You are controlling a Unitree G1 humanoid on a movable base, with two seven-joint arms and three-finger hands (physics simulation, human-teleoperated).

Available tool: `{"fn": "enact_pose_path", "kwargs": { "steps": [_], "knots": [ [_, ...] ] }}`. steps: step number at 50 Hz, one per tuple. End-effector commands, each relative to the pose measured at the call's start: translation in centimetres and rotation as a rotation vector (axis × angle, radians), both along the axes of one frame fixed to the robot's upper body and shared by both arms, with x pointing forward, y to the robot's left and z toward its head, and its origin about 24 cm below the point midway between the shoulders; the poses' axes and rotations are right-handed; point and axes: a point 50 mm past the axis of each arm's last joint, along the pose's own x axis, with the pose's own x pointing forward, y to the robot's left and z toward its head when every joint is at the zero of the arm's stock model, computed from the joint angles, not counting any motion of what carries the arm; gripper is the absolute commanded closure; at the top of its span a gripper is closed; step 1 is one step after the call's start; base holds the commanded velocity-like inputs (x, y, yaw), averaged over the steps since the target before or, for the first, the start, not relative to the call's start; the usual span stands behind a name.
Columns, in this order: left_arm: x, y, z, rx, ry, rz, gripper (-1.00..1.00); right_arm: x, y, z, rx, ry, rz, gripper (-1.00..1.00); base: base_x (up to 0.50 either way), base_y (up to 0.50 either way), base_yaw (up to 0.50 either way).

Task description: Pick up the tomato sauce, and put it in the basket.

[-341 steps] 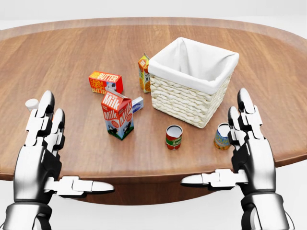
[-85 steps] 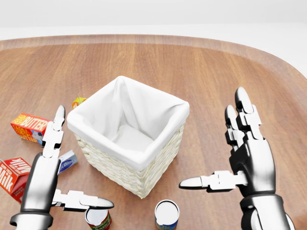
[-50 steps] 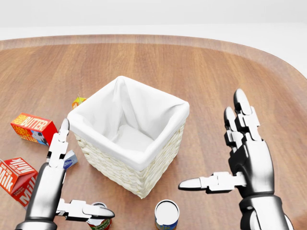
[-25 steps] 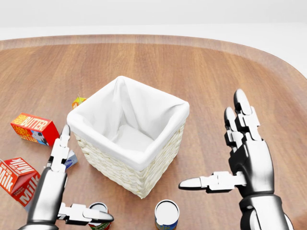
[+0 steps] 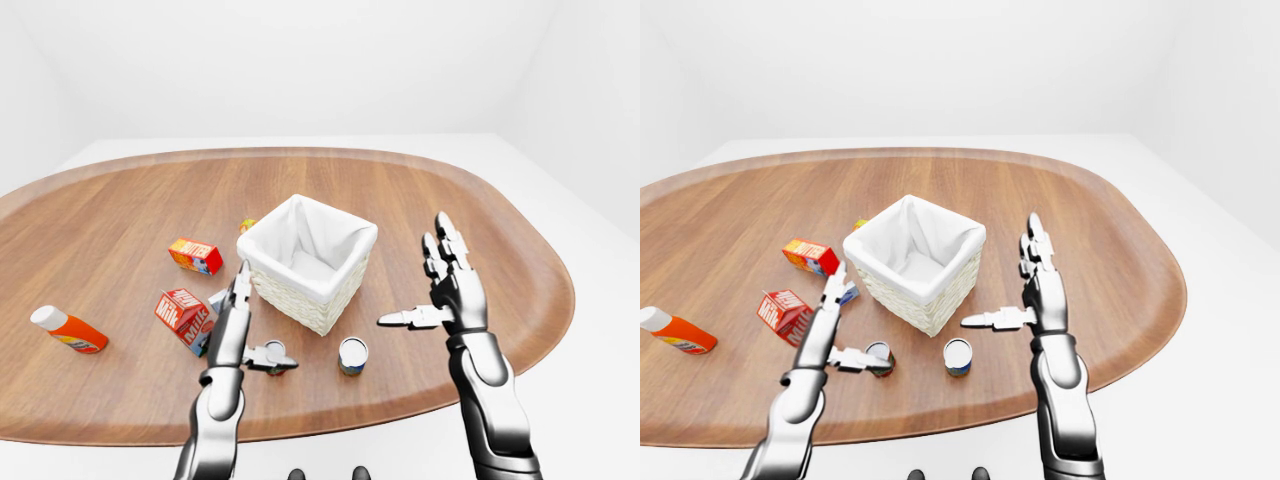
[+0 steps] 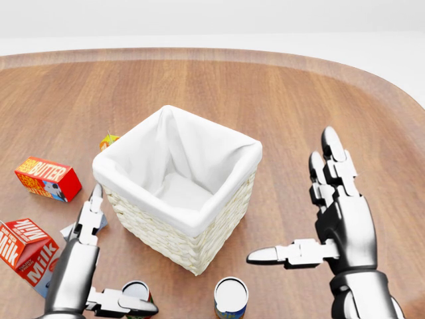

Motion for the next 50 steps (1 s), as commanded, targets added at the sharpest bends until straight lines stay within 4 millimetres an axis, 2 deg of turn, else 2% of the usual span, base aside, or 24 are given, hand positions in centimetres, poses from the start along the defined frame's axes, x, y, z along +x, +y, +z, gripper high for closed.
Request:
{"fn": "enact_pose_path", "kwargs": {
  "steps": [1,50],
  "knots": [
    [0.0,0.0,-0.5,0.008,0.019,0.005,-1.0,0.0,0.0,-0.1,-0.001,0.005,0.0,-1.0,0.0,0.0,0.0],
    [0.1,-0.2,-3.2,0.036,0.086,0.021,-1.0,0.1,0.0,-0.6,-0.003,0.026,0.001,-1.0,0.0,0.0,0.0]
  ]
}}
